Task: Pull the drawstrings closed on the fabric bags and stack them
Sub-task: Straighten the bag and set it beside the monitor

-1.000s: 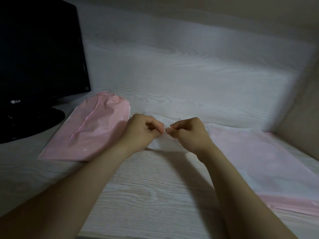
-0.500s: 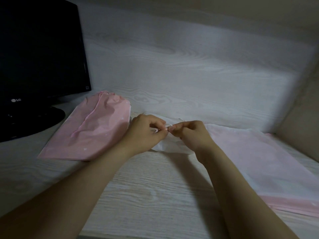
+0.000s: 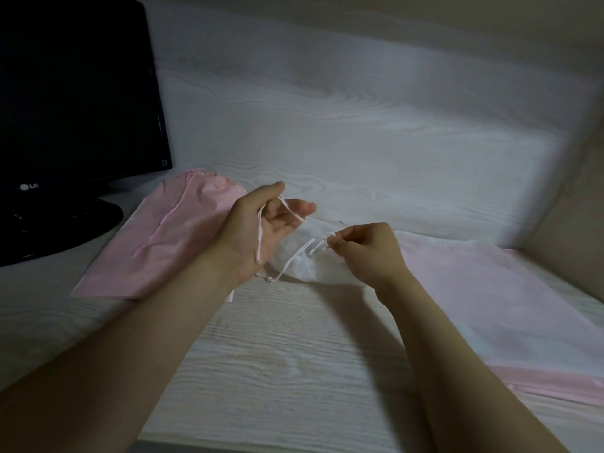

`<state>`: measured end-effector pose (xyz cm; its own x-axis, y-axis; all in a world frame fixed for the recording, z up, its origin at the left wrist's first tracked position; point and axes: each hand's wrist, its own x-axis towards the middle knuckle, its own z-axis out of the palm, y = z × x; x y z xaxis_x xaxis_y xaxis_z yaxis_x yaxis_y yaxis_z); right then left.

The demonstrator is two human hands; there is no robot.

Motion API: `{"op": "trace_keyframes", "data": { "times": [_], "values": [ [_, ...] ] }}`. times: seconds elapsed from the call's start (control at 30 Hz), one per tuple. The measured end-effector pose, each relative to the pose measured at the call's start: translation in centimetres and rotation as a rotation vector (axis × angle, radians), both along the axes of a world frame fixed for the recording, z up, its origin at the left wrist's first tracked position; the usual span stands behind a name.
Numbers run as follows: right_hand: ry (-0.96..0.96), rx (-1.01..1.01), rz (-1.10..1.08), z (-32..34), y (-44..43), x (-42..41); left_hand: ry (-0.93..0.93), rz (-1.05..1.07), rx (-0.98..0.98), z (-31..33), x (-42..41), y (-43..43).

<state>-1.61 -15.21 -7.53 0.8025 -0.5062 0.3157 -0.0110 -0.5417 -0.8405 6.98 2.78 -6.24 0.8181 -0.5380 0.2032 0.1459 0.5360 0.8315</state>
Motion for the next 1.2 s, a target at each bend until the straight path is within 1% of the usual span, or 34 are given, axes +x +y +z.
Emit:
{"op": "trace_keyframes", "data": {
  "times": [0.07,0.17,0.23,0.37,0.43,0.53,0.6,0.67,0.73,0.87,0.93,1.0,1.1,1.2],
  "values": [
    [-0.010,-0.009,0.018,-0.1,0.0,0.0,0.093,-0.026,-0.050,0.3,0.0,-0.1],
    [-0.002,-0.024,0.078,-0.1,0.2,0.0,0.110,0.021,-0.010,0.2,0.1,-0.3],
    [0.013,-0.024,0.131,0.0,0.3,-0.2,0.082,0.112,0.044,0.0,0.4,-0.4],
    [-0.028,0.073,0.228,0.3,0.2,-0.6,0.081,0.360,0.186,-0.5,0.9,-0.1],
    [-0.057,0.068,0.201,0.4,0.0,-0.6,0.054,0.468,0.246,-0.5,1.0,0.1],
    [-0.091,-0.068,0.062,0.3,-0.4,-0.2,-0.005,0.519,0.260,-0.5,1.2,0.1],
    [-0.115,-0.141,-0.025,0.2,-0.5,0.1,-0.078,0.539,0.307,-0.7,1.2,0.0],
    [-0.143,-0.172,-0.088,0.2,-0.6,0.3,-0.199,0.592,0.390,-0.9,1.0,0.0],
    [-0.152,-0.207,-0.122,0.1,-0.7,0.5,-0.348,0.644,0.491,-1.0,0.6,-0.2],
    [-0.106,-0.314,-0.156,-0.5,-0.8,0.9,-0.719,0.774,0.737,-1.6,0.3,-0.1],
    [-0.067,-0.351,-0.184,-0.7,-0.9,1.0,-0.836,0.785,0.797,-2.0,0.4,-0.1],
    [-0.042,-0.377,-0.212,-0.8,-1.1,1.0,-0.863,0.780,0.826,-2.3,0.7,0.0],
    [0.027,-0.390,-0.240,-0.9,-1.2,0.8,-0.825,0.807,0.877,-2.4,1.1,0.2],
    [0.111,-0.426,-0.262,-1.0,-1.3,0.6,-0.836,0.841,0.951,-2.1,1.2,0.5]
  ]
}}
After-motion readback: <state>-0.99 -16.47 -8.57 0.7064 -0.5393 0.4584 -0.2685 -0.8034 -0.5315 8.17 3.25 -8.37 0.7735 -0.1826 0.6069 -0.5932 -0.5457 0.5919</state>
